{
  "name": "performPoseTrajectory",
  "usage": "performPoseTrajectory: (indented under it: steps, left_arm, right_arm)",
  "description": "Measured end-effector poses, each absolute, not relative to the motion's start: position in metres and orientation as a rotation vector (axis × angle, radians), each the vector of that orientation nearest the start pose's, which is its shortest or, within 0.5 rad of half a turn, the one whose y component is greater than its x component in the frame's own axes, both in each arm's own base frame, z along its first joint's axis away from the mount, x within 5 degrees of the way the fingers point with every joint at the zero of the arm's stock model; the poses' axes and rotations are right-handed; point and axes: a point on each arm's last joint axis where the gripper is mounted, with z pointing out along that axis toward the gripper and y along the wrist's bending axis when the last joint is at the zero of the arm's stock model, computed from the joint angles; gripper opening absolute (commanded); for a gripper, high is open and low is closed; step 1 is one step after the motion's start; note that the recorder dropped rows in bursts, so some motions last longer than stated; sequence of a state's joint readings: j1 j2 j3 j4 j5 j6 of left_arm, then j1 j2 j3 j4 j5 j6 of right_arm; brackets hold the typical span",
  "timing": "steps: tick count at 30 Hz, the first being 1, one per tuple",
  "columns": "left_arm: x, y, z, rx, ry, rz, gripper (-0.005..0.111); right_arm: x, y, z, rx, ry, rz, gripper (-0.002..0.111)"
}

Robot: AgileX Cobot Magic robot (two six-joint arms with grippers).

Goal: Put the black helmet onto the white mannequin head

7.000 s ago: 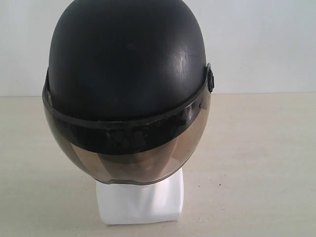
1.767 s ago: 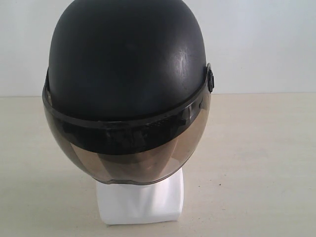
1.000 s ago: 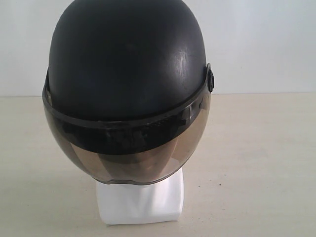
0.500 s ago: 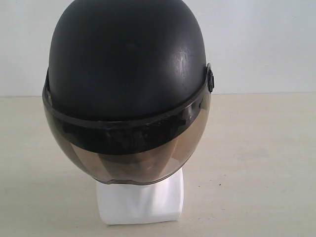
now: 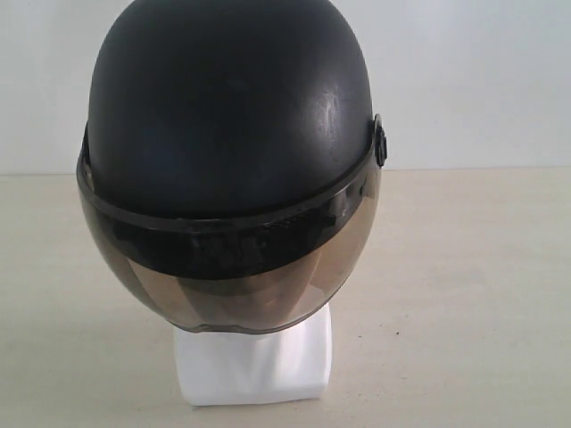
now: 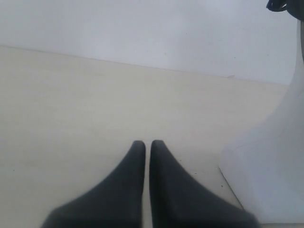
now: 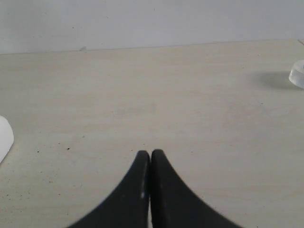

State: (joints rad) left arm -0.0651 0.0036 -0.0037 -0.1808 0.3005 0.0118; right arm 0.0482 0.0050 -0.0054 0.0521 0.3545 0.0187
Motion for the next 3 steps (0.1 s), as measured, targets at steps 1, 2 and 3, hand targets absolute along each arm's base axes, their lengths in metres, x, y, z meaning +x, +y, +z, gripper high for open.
performPoseTrajectory:
  steps: [1,2,3]
  left_arm:
    - [0.0541,-0.0084,0.1875,-0.047,1.783,-0.210,0.004]
    - [0.0541,-0.0084,0.1875,-0.047,1.783,-0.210,0.004]
    - [0.0541,-0.0084,0.1875,-0.047,1.783,-0.210,0.004]
  right_arm:
    - [0.0533,0.0042,0.1828,0.005,1.838,0.098,0.000]
    - [0.0533,0.0042,0.1828,0.005,1.838,0.098,0.000]
    - [0.0533,0.0043,0.1828,0.007,1.838,0.100,0.000]
